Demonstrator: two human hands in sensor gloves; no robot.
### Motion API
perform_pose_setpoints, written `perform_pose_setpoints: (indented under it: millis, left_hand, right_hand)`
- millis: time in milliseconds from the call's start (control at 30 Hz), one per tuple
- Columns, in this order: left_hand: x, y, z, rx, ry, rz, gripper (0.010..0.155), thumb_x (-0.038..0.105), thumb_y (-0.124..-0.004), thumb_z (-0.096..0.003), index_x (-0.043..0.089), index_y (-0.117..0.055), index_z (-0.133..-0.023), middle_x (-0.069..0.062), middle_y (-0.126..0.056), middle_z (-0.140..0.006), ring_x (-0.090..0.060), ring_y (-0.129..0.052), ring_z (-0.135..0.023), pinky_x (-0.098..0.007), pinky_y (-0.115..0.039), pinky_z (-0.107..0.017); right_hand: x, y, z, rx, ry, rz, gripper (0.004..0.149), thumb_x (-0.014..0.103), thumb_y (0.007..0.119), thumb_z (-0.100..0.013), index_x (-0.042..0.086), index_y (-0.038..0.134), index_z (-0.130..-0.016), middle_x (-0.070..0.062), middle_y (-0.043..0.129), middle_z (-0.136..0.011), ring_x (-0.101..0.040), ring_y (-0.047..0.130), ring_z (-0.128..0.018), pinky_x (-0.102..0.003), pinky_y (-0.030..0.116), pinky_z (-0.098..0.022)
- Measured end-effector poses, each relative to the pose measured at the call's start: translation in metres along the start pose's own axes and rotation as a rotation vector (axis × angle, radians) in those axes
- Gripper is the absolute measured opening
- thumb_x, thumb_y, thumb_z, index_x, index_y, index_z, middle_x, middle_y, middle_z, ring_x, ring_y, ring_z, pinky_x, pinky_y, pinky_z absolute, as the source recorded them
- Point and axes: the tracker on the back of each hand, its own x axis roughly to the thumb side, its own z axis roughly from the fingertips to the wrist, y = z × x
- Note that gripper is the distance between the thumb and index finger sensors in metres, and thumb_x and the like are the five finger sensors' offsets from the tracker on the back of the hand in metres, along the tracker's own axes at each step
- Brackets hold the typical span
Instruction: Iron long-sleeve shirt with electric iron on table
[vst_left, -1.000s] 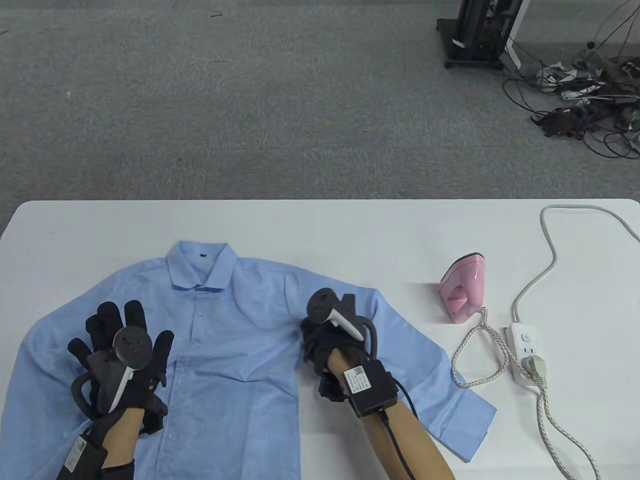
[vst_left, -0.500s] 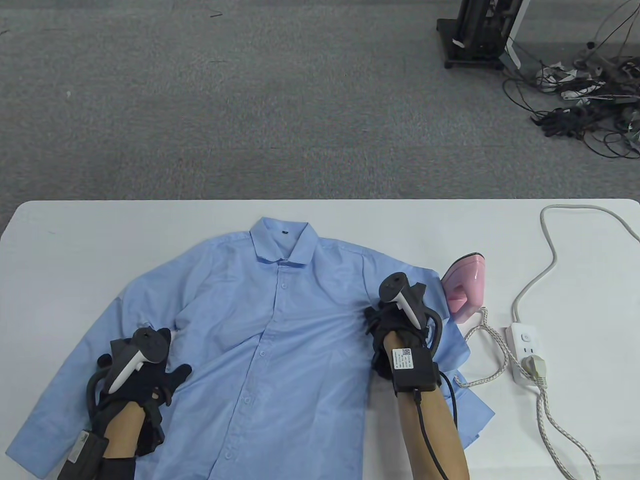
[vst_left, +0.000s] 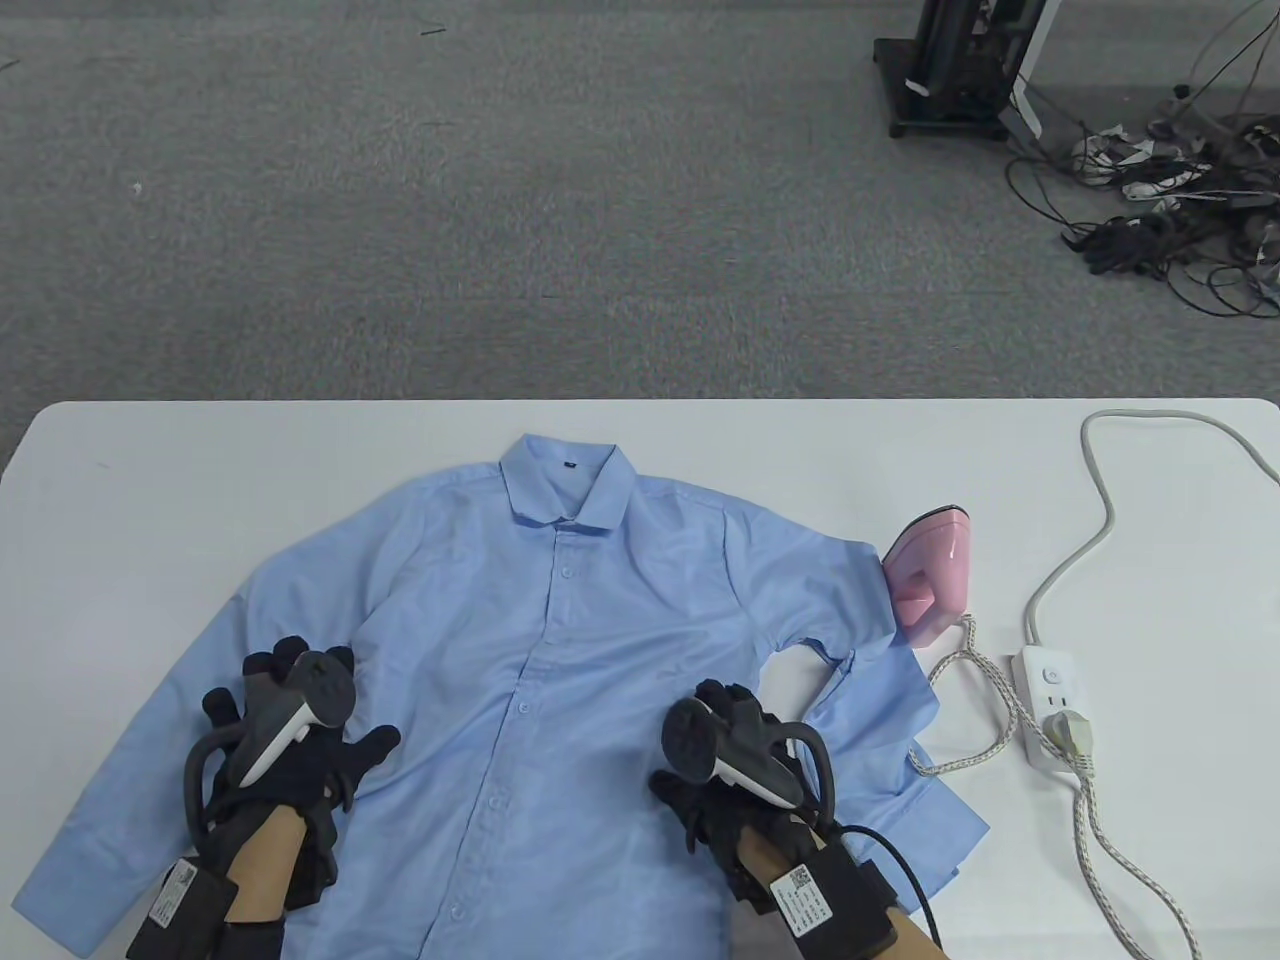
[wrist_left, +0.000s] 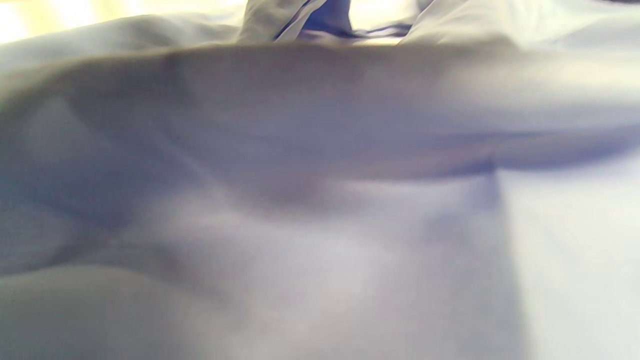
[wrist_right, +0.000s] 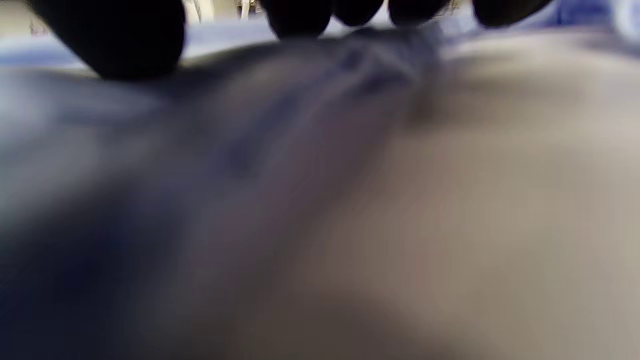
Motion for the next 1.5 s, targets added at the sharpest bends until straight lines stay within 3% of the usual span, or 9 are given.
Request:
perform_pose_setpoints:
  millis: [67,533,733,800,900,1033,1167,1300,1500]
  left_hand:
    - [-0.001,0.000,0.000,-0.008,0.010,-0.015,0.093,0.078,-0.056,-0.0274,0.050,0.004,-0.093,0.007,0.024,-0.101,-0.025,0.020,-0.102,-0.061,0.007,-0.070]
    - [0.009,0.011,-0.010,-0.079,-0.003,0.025,0.090,0.076,-0.057,-0.0300,0.049,-0.004,-0.097,0.008,0.016,-0.106,-0.025,0.012,-0.106,-0.061,0.005,-0.071]
    - [0.029,0.014,-0.033,-0.184,-0.073,0.053,0.089,0.076,-0.057,-0.0297,0.049,-0.007,-0.097,0.009,0.008,-0.110,-0.024,0.009,-0.107,-0.061,0.005,-0.071]
    - [0.035,0.013,-0.041,-0.292,-0.054,0.031,0.090,0.077,-0.055,-0.0296,0.049,-0.002,-0.096,0.009,0.013,-0.109,-0.023,0.013,-0.106,-0.060,0.008,-0.071]
    - [0.040,0.019,-0.050,-0.146,-0.052,0.064,0.089,0.076,-0.056,-0.0297,0.049,-0.005,-0.097,0.009,0.009,-0.110,-0.023,0.009,-0.108,-0.060,0.005,-0.072]
    - [0.043,0.019,-0.060,-0.148,-0.046,0.086,0.088,0.074,-0.057,-0.0302,0.050,-0.004,-0.096,0.011,0.011,-0.109,-0.021,0.010,-0.107,-0.060,0.007,-0.072]
    - [0.042,0.010,-0.070,-0.162,-0.017,0.056,0.087,0.076,-0.057,-0.0285,0.051,-0.009,-0.096,0.015,0.002,-0.112,-0.018,0.010,-0.107,-0.059,0.007,-0.072]
    - [0.039,0.005,-0.077,-0.196,0.000,0.058,0.089,0.077,-0.057,-0.0270,0.051,-0.005,-0.094,0.018,0.003,-0.111,-0.015,0.011,-0.106,-0.058,0.007,-0.072]
    - [0.034,0.001,-0.084,-0.200,0.045,0.075,0.091,0.078,-0.057,-0.0254,0.051,-0.001,-0.092,0.020,0.009,-0.107,-0.014,0.016,-0.103,-0.057,0.010,-0.070]
  right_hand:
    - [-0.018,0.002,0.001,0.048,-0.009,-0.047,0.085,0.066,0.061,-0.036,0.024,0.023,-0.099,-0.010,0.015,-0.104,-0.039,0.020,-0.099,-0.066,0.038,-0.064]
    - [-0.063,-0.015,-0.012,0.278,-0.031,-0.026,0.085,0.050,0.075,-0.035,0.030,0.020,-0.096,-0.004,0.009,-0.103,-0.035,0.009,-0.098,-0.066,0.031,-0.066]
    - [-0.075,-0.031,-0.028,0.440,-0.052,-0.027,0.082,0.021,0.080,-0.037,0.033,0.023,-0.094,0.000,0.009,-0.102,-0.032,0.008,-0.098,-0.066,0.032,-0.066]
    - [-0.076,-0.045,-0.030,0.401,-0.077,-0.099,0.074,0.018,0.078,-0.037,0.029,0.033,-0.095,-0.004,0.020,-0.103,-0.035,0.021,-0.100,-0.065,0.040,-0.066]
    - [-0.081,-0.070,-0.032,0.217,-0.077,-0.284,0.067,0.024,0.076,-0.039,0.025,0.040,-0.096,-0.007,0.027,-0.104,-0.038,0.036,-0.098,-0.066,0.048,-0.063]
    - [-0.089,-0.079,-0.046,-0.031,0.080,-0.310,0.065,0.036,0.070,-0.041,0.017,0.042,-0.097,-0.016,0.032,-0.103,-0.043,0.044,-0.095,-0.067,0.052,-0.059]
    - [-0.090,-0.063,-0.067,0.023,0.193,-0.256,0.073,0.046,0.064,-0.042,0.015,0.031,-0.099,-0.018,0.020,-0.103,-0.044,0.033,-0.097,-0.069,0.047,-0.060]
    - [-0.087,-0.037,-0.089,0.263,0.172,-0.347,0.077,0.050,0.062,-0.043,0.014,0.023,-0.099,-0.018,0.005,-0.100,-0.045,0.009,-0.093,-0.065,0.032,-0.061]
    - [-0.088,-0.045,-0.111,0.245,0.236,-0.219,0.074,0.044,0.066,-0.042,0.016,0.023,-0.096,-0.014,0.009,-0.100,-0.041,0.013,-0.094,-0.061,0.032,-0.064]
